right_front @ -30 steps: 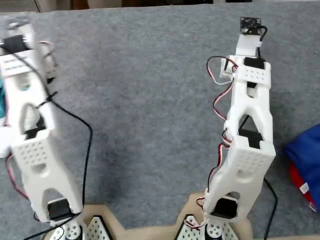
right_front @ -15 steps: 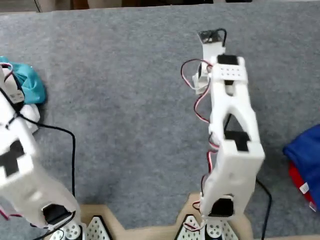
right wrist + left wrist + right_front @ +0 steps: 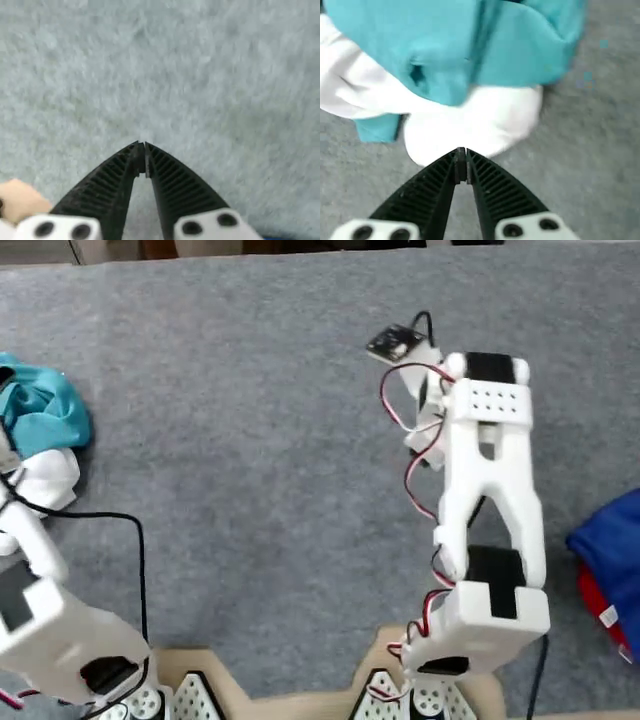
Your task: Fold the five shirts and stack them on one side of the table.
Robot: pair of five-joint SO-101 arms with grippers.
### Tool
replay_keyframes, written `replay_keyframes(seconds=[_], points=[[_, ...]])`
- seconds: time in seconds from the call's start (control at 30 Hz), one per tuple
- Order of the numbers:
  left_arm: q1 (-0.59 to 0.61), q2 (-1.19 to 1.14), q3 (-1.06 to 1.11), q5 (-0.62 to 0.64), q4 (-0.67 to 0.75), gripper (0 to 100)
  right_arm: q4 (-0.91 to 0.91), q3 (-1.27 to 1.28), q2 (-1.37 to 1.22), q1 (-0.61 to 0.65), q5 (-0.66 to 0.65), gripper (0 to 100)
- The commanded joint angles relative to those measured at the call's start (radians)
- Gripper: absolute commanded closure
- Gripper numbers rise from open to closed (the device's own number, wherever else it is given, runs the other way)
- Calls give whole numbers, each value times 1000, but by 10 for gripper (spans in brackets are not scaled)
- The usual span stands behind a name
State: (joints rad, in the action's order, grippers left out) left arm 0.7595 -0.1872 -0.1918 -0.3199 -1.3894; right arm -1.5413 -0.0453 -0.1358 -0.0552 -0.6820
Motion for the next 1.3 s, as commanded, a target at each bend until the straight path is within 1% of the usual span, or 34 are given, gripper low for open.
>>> replay_keyframes(seconds=[0.0, 0.1, 0.3, 0.43, 0.5, 0.57, 0.63, 0.67, 0.7, 0.8, 0.87, 1.0, 1.2, 1.27], points=[[60, -102, -167, -11, 75, 905, -34, -1, 70, -64, -5, 991], [83, -202, -348, -2, 89, 867, -35, -1, 70, -74, -5, 992], [80, -367, -620, -8, 101, 864, -40, -10, 70, -68, 3, 992], [66, -518, -637, -9, 178, 866, -117, -79, 68, -68, 3, 992], [69, -584, -654, -8, 178, 868, -153, -122, 68, -71, 3, 992], [75, -590, -697, -3, 121, 888, -178, -153, 68, -74, 3, 993], [69, -593, -752, -5, 72, 969, -195, -170, 68, -74, 3, 993], [66, -598, -767, -8, 69, 988, -199, -173, 68, -74, 3, 993], [58, -604, -784, -3, 69, 971, -199, -173, 68, -74, 3, 993], [37, -601, -825, -2, 38, 979, -201, -168, 68, -74, 3, 993], [5, -573, -896, 15, -28, 981, -206, -168, 68, -74, 3, 993], [-87, -530, -1065, 91, -163, 981, -204, -168, 68, -74, 3, 993], [-279, -509, -1356, 186, -354, 981, -204, -168, 68, -74, 3, 993], [-354, -507, -1416, 210, -371, 981, -204, -168, 68, -74, -3, 993]])
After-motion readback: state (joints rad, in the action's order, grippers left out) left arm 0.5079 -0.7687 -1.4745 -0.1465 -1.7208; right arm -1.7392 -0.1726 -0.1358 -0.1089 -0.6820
